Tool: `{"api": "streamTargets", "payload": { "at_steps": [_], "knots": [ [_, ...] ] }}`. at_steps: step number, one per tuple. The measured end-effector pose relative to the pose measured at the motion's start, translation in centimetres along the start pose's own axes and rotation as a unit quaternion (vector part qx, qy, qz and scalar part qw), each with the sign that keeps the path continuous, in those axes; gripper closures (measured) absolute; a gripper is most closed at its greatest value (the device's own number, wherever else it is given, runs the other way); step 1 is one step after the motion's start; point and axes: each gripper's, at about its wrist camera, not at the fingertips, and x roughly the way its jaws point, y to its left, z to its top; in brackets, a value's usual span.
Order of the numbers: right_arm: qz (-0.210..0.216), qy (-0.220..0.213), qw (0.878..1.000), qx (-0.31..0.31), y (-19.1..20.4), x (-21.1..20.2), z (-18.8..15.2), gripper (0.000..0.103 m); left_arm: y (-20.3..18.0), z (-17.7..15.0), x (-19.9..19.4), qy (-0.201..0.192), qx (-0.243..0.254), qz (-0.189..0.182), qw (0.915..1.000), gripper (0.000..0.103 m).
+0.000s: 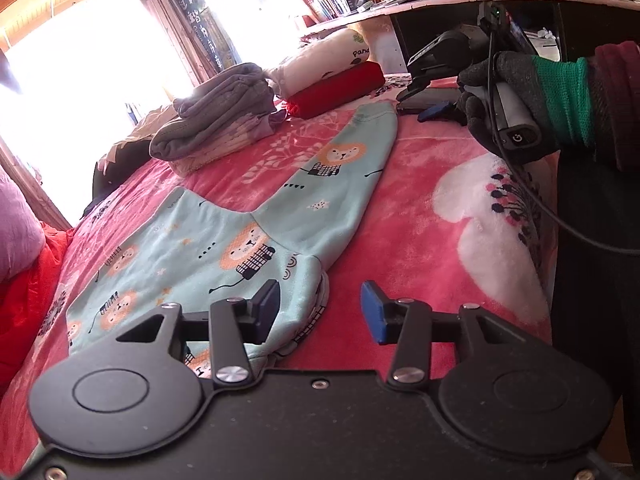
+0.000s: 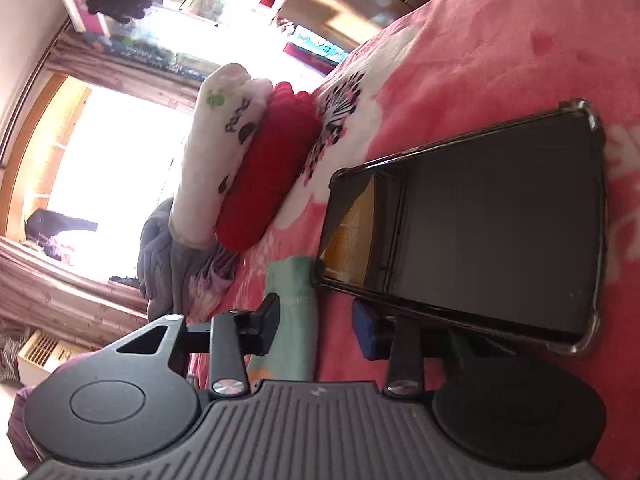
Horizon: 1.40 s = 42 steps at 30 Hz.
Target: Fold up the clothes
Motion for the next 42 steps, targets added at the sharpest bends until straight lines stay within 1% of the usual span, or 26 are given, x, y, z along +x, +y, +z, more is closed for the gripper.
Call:
{"api": "streamTargets", "payload": {
  "at_steps": [2, 3, 4, 7, 10, 14, 15, 17, 18, 19, 20, 22, 24, 26, 28, 29, 31, 32, 33, 34, 35, 37, 39, 40, 41, 42],
  "knots": [
    [0.002, -0.017, 1.0, 0.003, 0.1, 0.1, 0.1, 0.063, 0.7, -0.5, -0.8, 0.005, -0.007, 0.011, 0.9999, 0.058],
    [0.007, -0.022, 1.0, 0.004, 0.2, 0.2, 0.1, 0.057, 1.1, -0.8, -1.1, 0.007, -0.011, 0.017, 0.9998, 0.058],
    [0.009, -0.024, 1.0, 0.001, 0.4, 0.4, 0.2, 0.054, 1.6, -1.2, -1.6, 0.011, -0.017, 0.024, 0.9995, 0.058],
    [0.0, -0.043, 0.999, -0.008, 0.9, 0.8, 0.2, 0.055, 3.5, -2.5, -3.1, 0.026, -0.043, 0.045, 0.9977, 0.058],
    [-0.014, -0.064, 0.998, -0.014, 1.0, 1.0, 0.1, 0.055, 5.7, -3.6, -4.8, 0.041, -0.077, 0.074, 0.9934, 0.055],
    [-0.028, -0.074, 0.995, -0.067, 3.0, 0.6, -0.9, 0.048, 9.4, -5.2, -6.4, 0.064, -0.149, 0.11, 0.9805, 0.054],
    [-0.023, -0.081, 0.992, -0.089, 3.9, 0.0, -1.5, 0.048, 10.4, -5.7, -6.6, 0.072, -0.171, 0.116, 0.9758, 0.054],
    [0.012, -0.08, 0.988, -0.13, 6.0, -1.5, -2.8, 0.044, 12.4, -6.7, -6.8, 0.082, -0.22, 0.127, 0.9637, 0.054],
    [0.031, -0.076, 0.985, -0.153, 7.1, -2.0, -3.6, 0.039, 13.6, -7.4, -6.8, 0.084, -0.252, 0.134, 0.9547, 0.054],
    [0.049, -0.069, 0.98, -0.181, 8.2, -2.4, -4.6, 0.036, 14.8, -8.1, -6.9, 0.086, -0.283, 0.142, 0.9446, 0.054],
    [0.064, -0.057, 0.974, -0.21, 9.3, -2.5, -5.7, 0.036, 16.2, -9.0, -7.1, 0.084, -0.32, 0.149, 0.9316, 0.054],
    [0.099, -0.021, 0.959, -0.265, 11.4, -2.4, -8.0, 0.036, 19.1, -11.3, -7.9, 0.072, -0.4, 0.167, 0.8982, 0.054],
    [0.133, 0.02, 0.938, -0.32, 13.5, -2.1, -10.6, 0.037, 21.7, -14.0, -9.0, 0.056, -0.468, 0.185, 0.8623, 0.054],
    [0.163, 0.061, 0.909, -0.38, 15.2, -2.0, -13.7, 0.042, 24.1, -16.8, -10.3, 0.032, -0.522, 0.205, 0.8273, 0.054],
    [0.182, 0.098, 0.877, -0.434, 16.6, -1.9, -16.7, 0.047, 26.6, -19.6, -11.7, 0.009, -0.574, 0.223, 0.7881, 0.054],
    [0.194, 0.115, 0.859, -0.46, 17.3, -2.1, -18.4, 0.047, 27.9, -20.7, -12.2, 0.001, -0.589, 0.229, 0.775, 0.054],
    [0.212, 0.145, 0.824, -0.505, 18.5, -2.5, -21.6, 0.047, 30.5, -22.5, -13.0, -0.011, -0.607, 0.237, 0.758, 0.056],
    [0.219, 0.161, 0.809, -0.521, 19.1, -2.9, -23.3, 0.047, 31.9, -23.2, -13.2, -0.014, -0.607, 0.241, 0.7572, 0.056],
    [0.225, 0.177, 0.795, -0.535, 19.5, -3.4, -25.1, 0.047, 33.3, -23.7, -13.3, -0.014, -0.599, 0.239, 0.764, 0.056],
    [0.231, 0.194, 0.78, -0.548, 20.0, -3.8, -26.8, 0.047, 34.8, -24.2, -13.1, -0.011, -0.589, 0.225, 0.7762, 0.056],
    [0.235, 0.21, 0.766, -0.561, 20.4, -4.0, -28.4, 0.047, 36.3, -24.6, -12.7, -0.005, -0.575, 0.206, 0.7921, 0.056],
    [0.242, 0.236, 0.738, -0.584, 21.4, -4.7, -31.7, 0.047, 39.2, -25.1, -11.4, 0.029, -0.534, 0.181, 0.8252, 0.056],
    [0.248, 0.254, 0.717, -0.599, 22.5, -5.1, -34.7, 0.047, 41.4, -25.5, -10.0, 0.064, -0.493, 0.155, 0.8535, 0.056],
    [0.249, 0.265, 0.71, -0.603, 23.0, -5.1, -35.9, 0.047, 42.3, -25.8, -9.4, 0.079, -0.477, 0.138, 0.8644, 0.056],
    [0.248, 0.275, 0.706, -0.603, 23.3, -4.9, -37.1, 0.047, 42.9, -26.0, -8.9, 0.09, -0.466, 0.124, 0.8714, 0.056],
    [0.246, 0.284, 0.704, -0.603, 23.6, -4.7, -38.1, 0.047, 43.5, -26.4, -8.3, 0.102, -0.46, 0.109, 0.8752, 0.057]
  ]
}}
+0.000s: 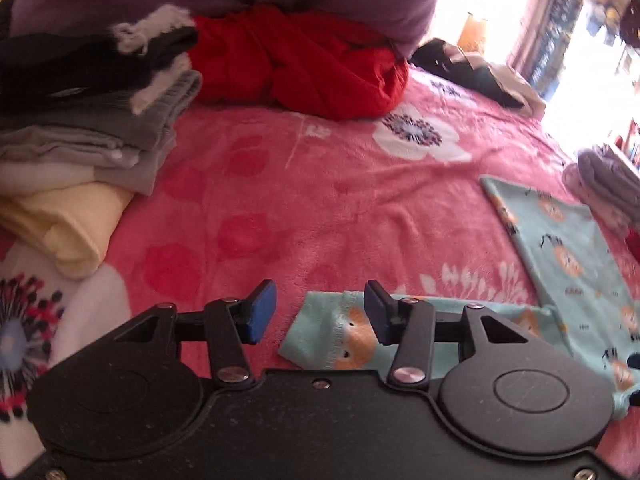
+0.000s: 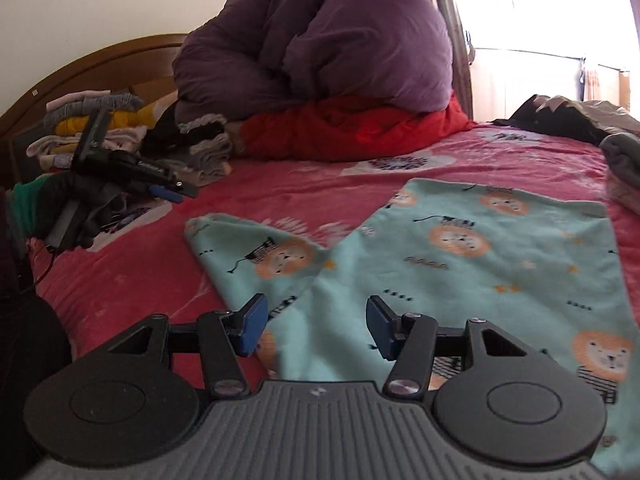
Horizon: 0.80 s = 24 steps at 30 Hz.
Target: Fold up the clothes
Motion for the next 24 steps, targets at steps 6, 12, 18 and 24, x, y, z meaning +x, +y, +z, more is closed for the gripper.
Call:
{"api": "streamTargets", "payload": {
  "at_steps": [6, 12, 18, 24],
  "knots": [
    [0.013, 0.029, 0.999, 0.007, 1.7, 4.3, 1.0, 0.047, 1.5, 0.1, 2.6, 0.043, 0.037, -0.048, 0.9973, 0.063],
    [0.017, 0.044, 0.999, 0.019, 2.0, 6.7, 1.3, 0.047, 0.9, 0.3, 3.5, 0.054, 0.068, -0.075, 0.9934, 0.084],
    [0.019, 0.085, 0.996, 0.01, 2.8, 8.6, 0.4, 0.047, 1.5, -0.8, 1.9, -0.041, 0.012, -0.033, 0.9985, 0.103],
    [0.006, 0.104, 0.994, -0.032, 4.2, 8.8, -0.2, 0.047, 1.1, -1.8, 2.3, -0.059, -0.007, 0.018, 0.998, 0.103]
  ]
}}
